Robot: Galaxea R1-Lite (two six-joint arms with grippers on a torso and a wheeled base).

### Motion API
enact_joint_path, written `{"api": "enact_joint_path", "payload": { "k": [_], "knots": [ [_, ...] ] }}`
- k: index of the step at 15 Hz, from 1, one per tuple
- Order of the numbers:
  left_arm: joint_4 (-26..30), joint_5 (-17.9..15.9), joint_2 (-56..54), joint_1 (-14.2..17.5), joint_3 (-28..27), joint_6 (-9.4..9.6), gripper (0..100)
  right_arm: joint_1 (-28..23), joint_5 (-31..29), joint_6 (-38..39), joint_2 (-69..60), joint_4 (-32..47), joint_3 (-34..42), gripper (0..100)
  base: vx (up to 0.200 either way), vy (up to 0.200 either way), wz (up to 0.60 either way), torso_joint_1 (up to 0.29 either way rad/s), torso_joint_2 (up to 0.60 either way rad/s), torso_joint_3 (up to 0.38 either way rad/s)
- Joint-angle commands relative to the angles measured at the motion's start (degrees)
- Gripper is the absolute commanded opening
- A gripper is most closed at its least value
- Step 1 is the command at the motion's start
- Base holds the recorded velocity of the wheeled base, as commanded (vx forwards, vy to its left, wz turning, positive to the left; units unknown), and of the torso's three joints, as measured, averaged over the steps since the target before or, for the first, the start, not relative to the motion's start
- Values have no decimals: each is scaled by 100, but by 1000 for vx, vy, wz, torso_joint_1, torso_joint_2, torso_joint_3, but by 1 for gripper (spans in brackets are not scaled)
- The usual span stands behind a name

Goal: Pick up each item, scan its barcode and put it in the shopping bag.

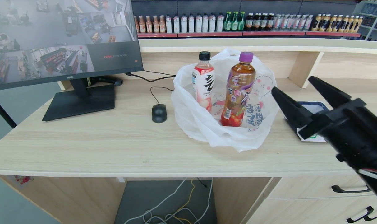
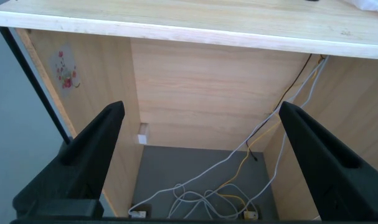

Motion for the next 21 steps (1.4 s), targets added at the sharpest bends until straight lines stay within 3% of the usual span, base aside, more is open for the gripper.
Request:
{"api": "enact_joint_path", "payload": {
  "k": [1, 5, 7, 10, 14, 19, 21],
  "knots": [
    [-1, 1, -2, 0, 0, 0, 100, 54, 45, -49, -1856, -6, 1270, 100, 0, 0, 0, 0, 0, 0],
    [-1, 1, -2, -9, 0, 0, 100, 63, 45, -6, -2937, 636, 2009, 100, 0, 0, 0, 0, 0, 0],
    [-1, 1, -2, 0, 0, 0, 100, 71, 45, 135, -3455, 1348, 2053, 100, 0, 0, 0, 0, 0, 0],
    [-1, 1, -2, 0, 0, 0, 100, 142, 71, 188, -4343, 2930, 2061, 100, 0, 0, 0, 0, 0, 0],
    [-1, 1, -2, 0, 0, 0, 100, 616, 89, -76, -6400, 6401, 2061, 100, 0, 0, 0, 0, 0, 0],
    [-1, 1, -2, -9, 0, 0, 100, 616, 89, -181, -8131, 8748, 2017, 100, 0, 0, 0, 0, 0, 0],
    [-1, 1, -2, 0, 0, 0, 100, 537, 27, -216, -8087, 8704, 2017, 100, 0, 0, 0, 0, 0, 0]
  ]
}}
